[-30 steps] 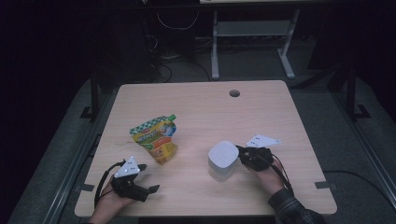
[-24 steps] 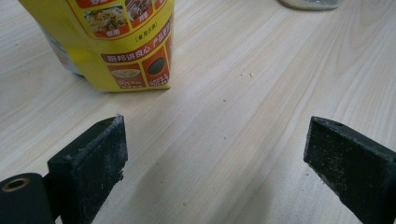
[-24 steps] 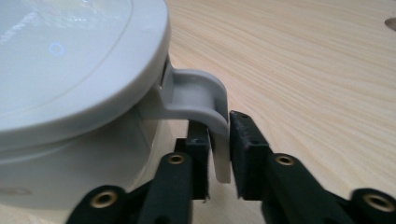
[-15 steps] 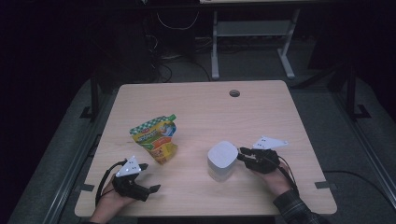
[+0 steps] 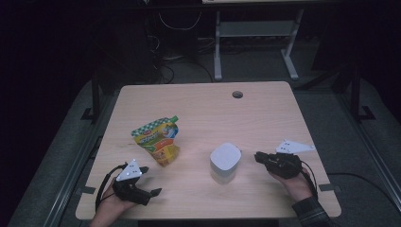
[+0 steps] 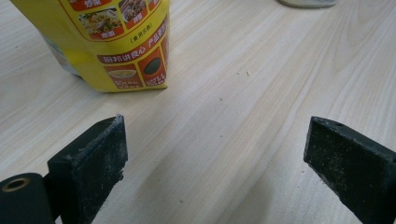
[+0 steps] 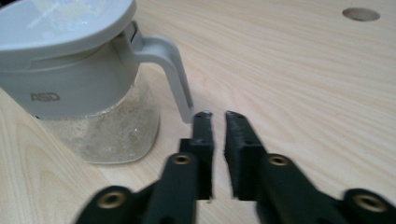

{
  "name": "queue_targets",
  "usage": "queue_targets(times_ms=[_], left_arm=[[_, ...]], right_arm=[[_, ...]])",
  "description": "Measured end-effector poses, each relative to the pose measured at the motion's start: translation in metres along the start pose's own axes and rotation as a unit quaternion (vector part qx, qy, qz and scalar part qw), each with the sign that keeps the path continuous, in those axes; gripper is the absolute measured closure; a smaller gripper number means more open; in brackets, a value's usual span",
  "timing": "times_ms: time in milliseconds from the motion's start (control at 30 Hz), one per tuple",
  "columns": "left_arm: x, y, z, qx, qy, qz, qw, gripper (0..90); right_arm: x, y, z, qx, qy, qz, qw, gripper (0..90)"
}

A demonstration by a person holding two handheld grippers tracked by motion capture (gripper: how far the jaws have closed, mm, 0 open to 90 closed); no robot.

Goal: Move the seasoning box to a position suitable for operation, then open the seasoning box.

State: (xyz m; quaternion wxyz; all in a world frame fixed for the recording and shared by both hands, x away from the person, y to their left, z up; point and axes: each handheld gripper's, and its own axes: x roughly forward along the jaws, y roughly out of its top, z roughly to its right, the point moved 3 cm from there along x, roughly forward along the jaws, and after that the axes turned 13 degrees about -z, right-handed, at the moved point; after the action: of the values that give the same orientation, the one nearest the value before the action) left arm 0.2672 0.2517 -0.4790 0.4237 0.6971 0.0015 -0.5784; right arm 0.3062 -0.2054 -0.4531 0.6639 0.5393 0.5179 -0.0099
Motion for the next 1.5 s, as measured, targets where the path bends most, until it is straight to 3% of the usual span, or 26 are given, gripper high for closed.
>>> queue_targets(times_ms=[233, 367, 600, 1067, 1233, 1500], left_arm=[[-0.001, -0.001, 0.002, -0.006, -0.002, 0.003, 1.0, 5.8], [0.0, -0.002, 0.001, -0.006, -0.003, 0.001, 1.0, 5.8], [0.0, -0.003, 0.002, -0.01, -0.004, 0.001, 0.9999, 5.8], [-0.001, -0.003, 0.0, -0.011, -0.001, 0.001, 0.9999, 5.7], [-0.001, -0.003, 0.001, -0.011, 0.0, 0.001, 0.9999, 5.8], [0.0, -0.003, 0.0, -0.012, -0.003, 0.0, 0.9999, 5.7]], right_arm=[[-0.008, 0.009, 0.007, -0.003, 0.02, 0.02, 0.9996, 81.8], [-0.011, 0.015, 0.007, -0.015, 0.023, 0.03, 0.9992, 87.9], [-0.011, 0.024, 0.007, -0.032, 0.034, 0.03, 0.9985, 89.5], [-0.004, 0.048, -0.005, -0.059, 0.086, 0.031, 0.9941, 89.7], [-0.004, 0.054, -0.009, -0.072, 0.078, 0.033, 0.9938, 89.7], [-0.002, 0.066, -0.013, -0.086, 0.088, 0.038, 0.9917, 89.7]])
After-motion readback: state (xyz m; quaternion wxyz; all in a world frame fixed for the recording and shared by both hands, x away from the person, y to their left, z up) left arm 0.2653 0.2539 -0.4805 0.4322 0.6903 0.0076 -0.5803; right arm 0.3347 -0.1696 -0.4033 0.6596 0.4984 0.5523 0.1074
